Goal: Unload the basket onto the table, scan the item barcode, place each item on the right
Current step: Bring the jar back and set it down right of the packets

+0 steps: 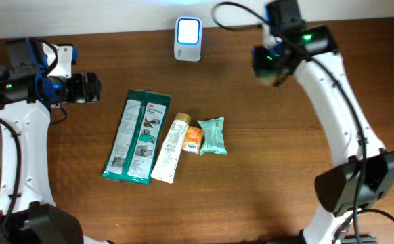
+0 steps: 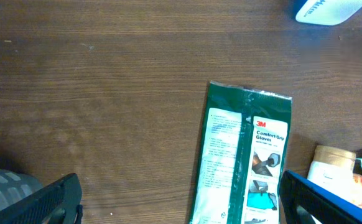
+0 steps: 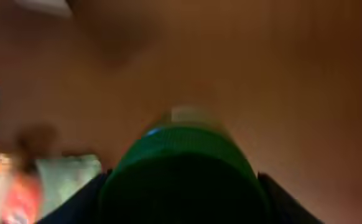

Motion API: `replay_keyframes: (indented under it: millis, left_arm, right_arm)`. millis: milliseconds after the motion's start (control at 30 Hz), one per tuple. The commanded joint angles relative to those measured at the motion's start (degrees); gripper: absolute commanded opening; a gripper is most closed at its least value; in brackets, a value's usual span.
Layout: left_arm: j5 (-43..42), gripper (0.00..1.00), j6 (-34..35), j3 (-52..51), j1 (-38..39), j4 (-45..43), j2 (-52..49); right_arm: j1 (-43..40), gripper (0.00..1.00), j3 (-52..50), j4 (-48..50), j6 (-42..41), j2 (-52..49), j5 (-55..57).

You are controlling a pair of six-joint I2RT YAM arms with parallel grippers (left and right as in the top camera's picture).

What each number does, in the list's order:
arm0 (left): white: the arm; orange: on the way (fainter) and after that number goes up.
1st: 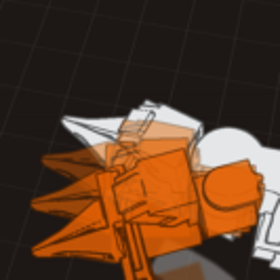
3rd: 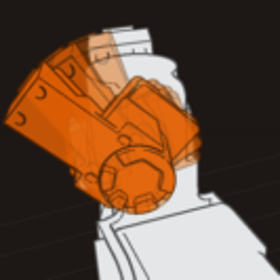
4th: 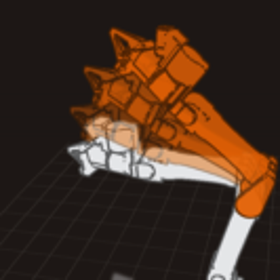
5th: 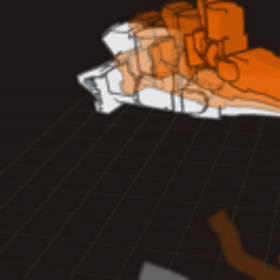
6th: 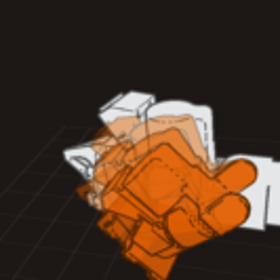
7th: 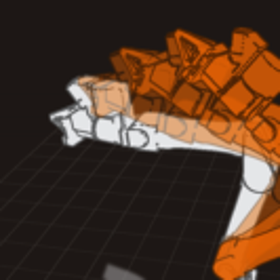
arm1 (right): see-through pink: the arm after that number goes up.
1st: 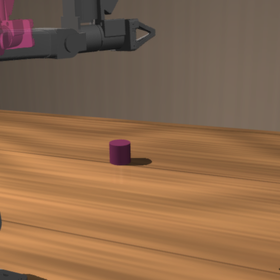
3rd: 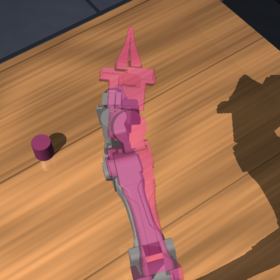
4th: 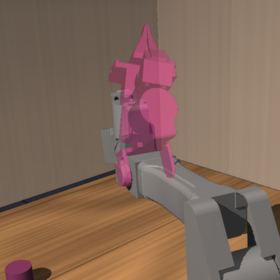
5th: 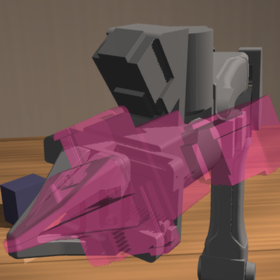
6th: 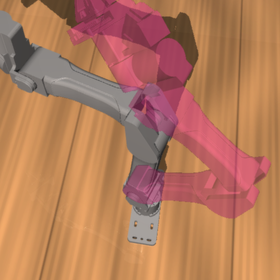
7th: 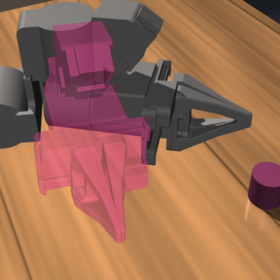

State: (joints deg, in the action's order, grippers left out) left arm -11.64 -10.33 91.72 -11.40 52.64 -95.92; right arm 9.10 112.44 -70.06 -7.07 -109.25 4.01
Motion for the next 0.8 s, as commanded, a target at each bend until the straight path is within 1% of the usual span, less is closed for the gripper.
replay_keyframes:
  millis: [0, 33, 100, 133, 200, 233, 267, 300, 400, 467, 533, 600, 667, 733, 767]
  left_arm:
    - [-0.6, 0.99, -0.9, 0.4, -0.4, 0.0, 0.4]
    - [-0.6, 0.99, -0.9, 0.4, -0.4, 0.0, 0.4]
    - [-0.6, 0.99, -0.9, 0.4, -0.4, 0.0, 0.4]
    - [-0.6, 0.99, -0.9, 0.4, -0.4, 0.0, 0.4]
    - [-0.6, 0.99, -0.9, 0.4, -0.4, 0.0, 0.4]
    - [-0.6, 0.99, -0.9, 0.4, -0.4, 0.0, 0.4]
    - [-0.6, 0.99, -0.9, 0.4, -0.4, 0.0, 0.4]
    - [-0.6, 0.99, -0.9, 0.4, -0.4, 0.0, 0.4]
    - [-0.6, 0.99, -0.9, 0.4, -0.4, 0.0, 0.4]
    - [-0.6, 0.99, -0.9, 0.4, -0.4, 0.0, 0.4]
    - [-0.6, 0.99, -0.9, 0.4, -0.4, 0.0, 0.4]
    - [-0.6, 0.99, -0.9, 0.4, -0.4, 0.0, 0.4]
    - [-0.6, 0.99, -0.9, 0.4, -0.4, 0.0, 0.4]
    - [-0.6, 0.99, -0.9, 0.4, -0.4, 0.0, 0.4]
    - [-0.6, 0.99, -0.9, 0.4, -0.4, 0.0, 0.4]
  right_arm:
    - [-7.6, 0.50, -4.4, -3.4, -2.9, -0.7, -2.3]
    - [-11.8, 0.50, -9.2, -2.2, -3.8, -0.7, -2.3]
    - [-15.9, 0.50, -15.5, 2.4, -4.4, -0.7, -3.8]
    - [-17.9, 0.50, -20.0, 6.4, -4.4, -0.7, -4.3]
    - [-20.4, 0.50, -27.0, 13.0, -4.4, -0.7, -7.3]
    - [-20.4, 0.50, -28.4, 14.6, -4.4, -0.7, -7.5]
    - [-20.4, 0.56, -28.7, 15.1, -4.4, -0.7, -7.5]
    - [-20.4, 0.65, -28.7, 15.0, -4.4, -0.7, -7.5]
    - [-20.4, 0.98, -27.3, 13.5, -4.4, -0.7, -7.5]
    - [-20.4, 0.98, -21.0, 7.6, -4.4, -0.4, -7.5]
    - [-19.7, 0.98, -12.3, -0.7, -4.4, -0.4, -9.2]
    - [-17.4, 0.98, -5.1, -7.8, -3.5, -0.4, -15.5]
    - [-13.0, 0.98, -4.9, -8.5, -2.8, -0.6, -23.2]
    - [-8.2, 0.99, -7.0, -6.8, -2.1, -0.8, -24.4]
    - [-3.1, 0.87, -9.5, -4.6, -2.0, -0.8, -24.4]
